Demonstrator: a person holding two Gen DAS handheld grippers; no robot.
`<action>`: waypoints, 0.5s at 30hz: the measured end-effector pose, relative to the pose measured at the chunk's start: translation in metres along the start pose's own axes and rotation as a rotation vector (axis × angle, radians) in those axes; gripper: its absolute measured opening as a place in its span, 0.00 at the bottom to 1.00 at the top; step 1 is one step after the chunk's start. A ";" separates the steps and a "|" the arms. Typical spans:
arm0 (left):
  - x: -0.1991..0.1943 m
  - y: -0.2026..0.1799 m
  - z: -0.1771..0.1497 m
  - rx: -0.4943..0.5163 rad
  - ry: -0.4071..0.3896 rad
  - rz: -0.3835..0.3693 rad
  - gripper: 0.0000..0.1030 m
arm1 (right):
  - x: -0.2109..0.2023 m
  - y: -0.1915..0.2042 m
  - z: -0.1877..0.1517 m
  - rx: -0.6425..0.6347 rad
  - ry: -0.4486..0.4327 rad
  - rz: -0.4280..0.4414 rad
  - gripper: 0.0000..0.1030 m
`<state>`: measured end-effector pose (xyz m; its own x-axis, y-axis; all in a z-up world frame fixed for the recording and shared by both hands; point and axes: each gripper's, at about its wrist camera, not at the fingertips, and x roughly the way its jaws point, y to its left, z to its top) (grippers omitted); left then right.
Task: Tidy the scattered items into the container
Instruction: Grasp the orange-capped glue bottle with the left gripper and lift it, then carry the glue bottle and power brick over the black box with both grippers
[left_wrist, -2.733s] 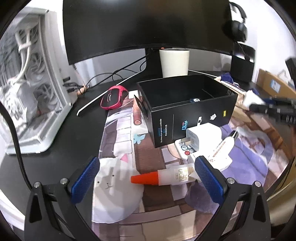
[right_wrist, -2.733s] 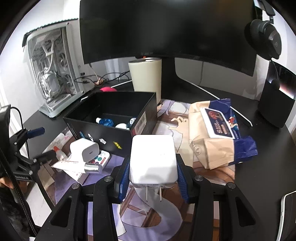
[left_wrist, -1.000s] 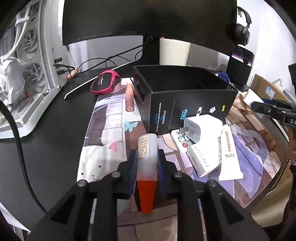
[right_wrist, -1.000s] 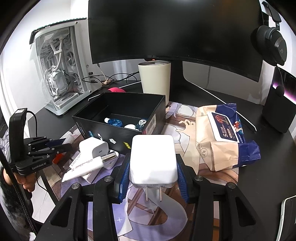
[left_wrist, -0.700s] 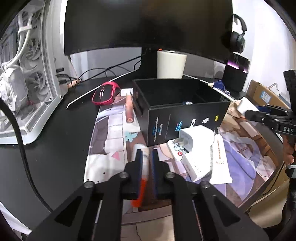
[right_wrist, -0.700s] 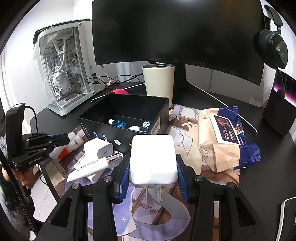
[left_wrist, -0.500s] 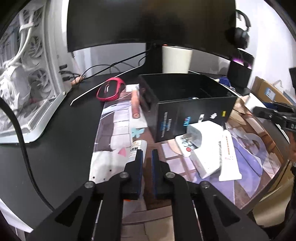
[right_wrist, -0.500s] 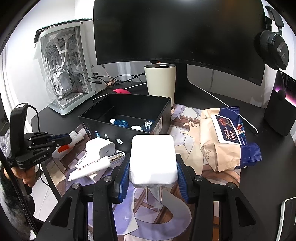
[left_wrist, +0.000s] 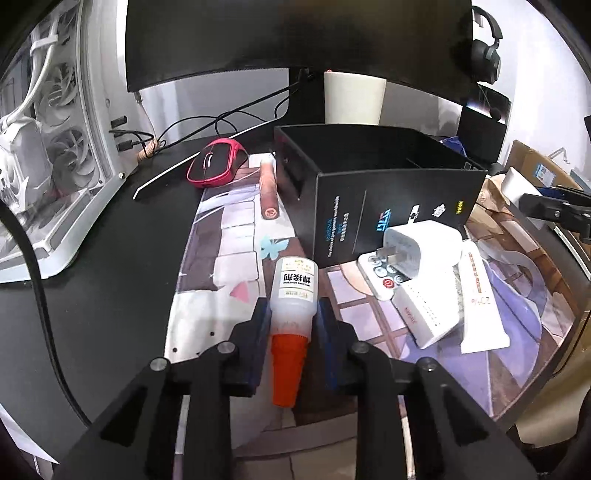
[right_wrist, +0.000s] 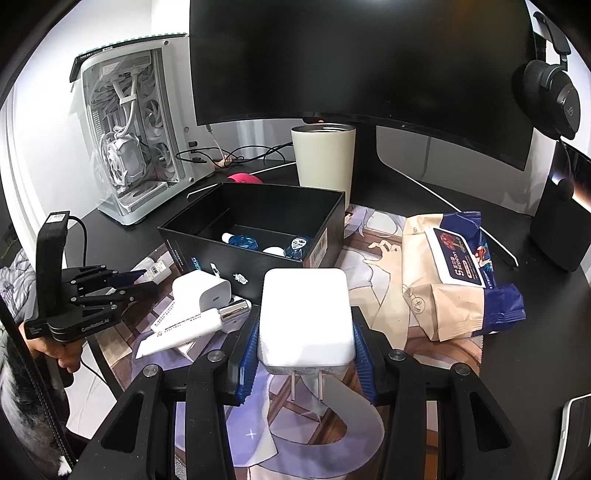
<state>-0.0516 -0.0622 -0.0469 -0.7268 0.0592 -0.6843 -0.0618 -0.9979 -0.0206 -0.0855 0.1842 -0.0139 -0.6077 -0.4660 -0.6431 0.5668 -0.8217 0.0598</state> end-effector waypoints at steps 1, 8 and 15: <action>-0.002 -0.001 0.001 0.001 -0.003 -0.002 0.22 | 0.000 0.000 0.000 0.000 -0.001 0.001 0.43; -0.015 -0.005 0.007 0.014 -0.031 -0.020 0.22 | -0.002 0.000 0.001 -0.005 -0.007 0.006 0.43; -0.026 -0.010 0.014 0.025 -0.064 -0.026 0.22 | -0.007 0.006 0.005 -0.023 -0.022 0.014 0.43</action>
<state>-0.0416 -0.0534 -0.0188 -0.7668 0.0873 -0.6359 -0.0979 -0.9950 -0.0185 -0.0802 0.1810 -0.0051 -0.6112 -0.4848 -0.6257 0.5879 -0.8073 0.0512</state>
